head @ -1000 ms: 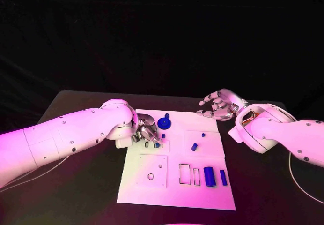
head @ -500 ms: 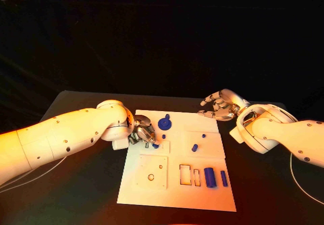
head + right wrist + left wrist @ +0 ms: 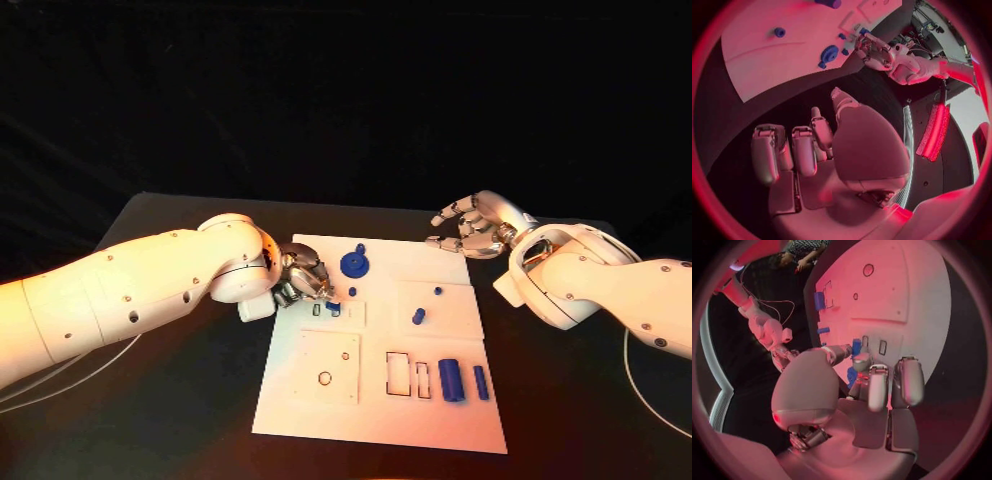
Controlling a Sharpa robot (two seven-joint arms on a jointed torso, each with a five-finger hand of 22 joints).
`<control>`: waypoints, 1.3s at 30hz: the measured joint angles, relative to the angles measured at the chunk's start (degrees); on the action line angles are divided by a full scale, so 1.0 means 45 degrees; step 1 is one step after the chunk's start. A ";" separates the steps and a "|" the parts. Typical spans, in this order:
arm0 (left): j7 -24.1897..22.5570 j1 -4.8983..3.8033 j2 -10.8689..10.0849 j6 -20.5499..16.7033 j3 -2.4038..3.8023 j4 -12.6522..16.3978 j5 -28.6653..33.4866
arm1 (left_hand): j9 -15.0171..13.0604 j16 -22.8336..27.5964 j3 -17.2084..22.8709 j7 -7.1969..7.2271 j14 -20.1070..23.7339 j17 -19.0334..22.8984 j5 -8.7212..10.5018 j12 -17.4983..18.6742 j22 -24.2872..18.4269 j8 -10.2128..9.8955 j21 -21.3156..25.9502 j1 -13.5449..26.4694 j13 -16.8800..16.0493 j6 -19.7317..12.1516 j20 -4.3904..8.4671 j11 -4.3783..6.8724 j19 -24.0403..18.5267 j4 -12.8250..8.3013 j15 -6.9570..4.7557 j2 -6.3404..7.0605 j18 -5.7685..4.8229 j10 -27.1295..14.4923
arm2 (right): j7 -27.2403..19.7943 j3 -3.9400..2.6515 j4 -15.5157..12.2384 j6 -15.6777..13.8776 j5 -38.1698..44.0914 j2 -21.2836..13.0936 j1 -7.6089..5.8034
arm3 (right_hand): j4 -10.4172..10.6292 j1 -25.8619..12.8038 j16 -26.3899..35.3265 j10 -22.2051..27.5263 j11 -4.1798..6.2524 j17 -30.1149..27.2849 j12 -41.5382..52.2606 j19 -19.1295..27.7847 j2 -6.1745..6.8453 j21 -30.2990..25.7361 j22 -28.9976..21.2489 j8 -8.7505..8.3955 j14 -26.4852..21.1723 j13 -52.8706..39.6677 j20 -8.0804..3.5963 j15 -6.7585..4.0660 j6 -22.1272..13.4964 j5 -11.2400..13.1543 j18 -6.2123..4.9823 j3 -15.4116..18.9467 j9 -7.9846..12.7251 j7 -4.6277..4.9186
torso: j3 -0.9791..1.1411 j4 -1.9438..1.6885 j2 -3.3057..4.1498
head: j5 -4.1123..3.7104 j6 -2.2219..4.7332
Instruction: Assemble the parts on the task board
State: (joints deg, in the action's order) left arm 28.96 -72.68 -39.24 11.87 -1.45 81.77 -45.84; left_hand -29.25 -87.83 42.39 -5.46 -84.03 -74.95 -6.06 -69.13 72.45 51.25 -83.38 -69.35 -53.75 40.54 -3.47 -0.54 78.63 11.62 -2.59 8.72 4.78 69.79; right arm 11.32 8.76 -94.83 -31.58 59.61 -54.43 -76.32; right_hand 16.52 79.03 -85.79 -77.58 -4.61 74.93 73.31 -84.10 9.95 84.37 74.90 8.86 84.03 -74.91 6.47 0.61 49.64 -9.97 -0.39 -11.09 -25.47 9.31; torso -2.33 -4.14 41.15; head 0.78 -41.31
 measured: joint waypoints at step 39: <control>0.0045 0.0069 0.0277 -0.0492 -0.0279 0.0407 -0.2962 | -0.0001 0.0098 0.0458 -0.0155 0.0020 0.0005 -0.2293 -0.0432 0.0185 0.0603 -0.0050 0.1246 -0.0907 0.0389 0.0206 0.0391 0.0204 -0.0570 -0.0288 0.0304 -0.0196 0.1152 | -0.0051 0.0005 0.0030 -0.0020 -0.0028 0.0017 0.0015 | 0.0000 0.0000 0.0000 0.0000 0.0000 -0.0005 0.0000 0.0000 0.0000 0.0000 0.0006 0.0000 0.0000 -0.0008 0.0000 0.0000 0.0000 0.0000 0.0001 0.0000 0.0005 0.0000 | -0.0016 0.0009 0.0002 | 0.0089 -0.0142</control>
State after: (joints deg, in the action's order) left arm 29.16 -72.37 -37.99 9.66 -2.71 83.60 -59.17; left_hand -29.25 -87.39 44.45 -6.15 -83.93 -74.93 -16.37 -71.08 73.28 53.96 -83.60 -63.75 -57.83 42.29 -2.55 1.22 79.55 9.05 -3.88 10.09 3.89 74.98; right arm 11.09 8.78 -94.70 -31.67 59.48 -54.35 -76.25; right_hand 16.51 79.03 -85.79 -77.58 -4.61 74.91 73.31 -84.10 9.95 84.37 74.93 8.86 84.03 -74.95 6.47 0.61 49.64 -9.97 -0.39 -11.09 -25.45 9.31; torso -2.41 -4.10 41.17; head 1.18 -41.95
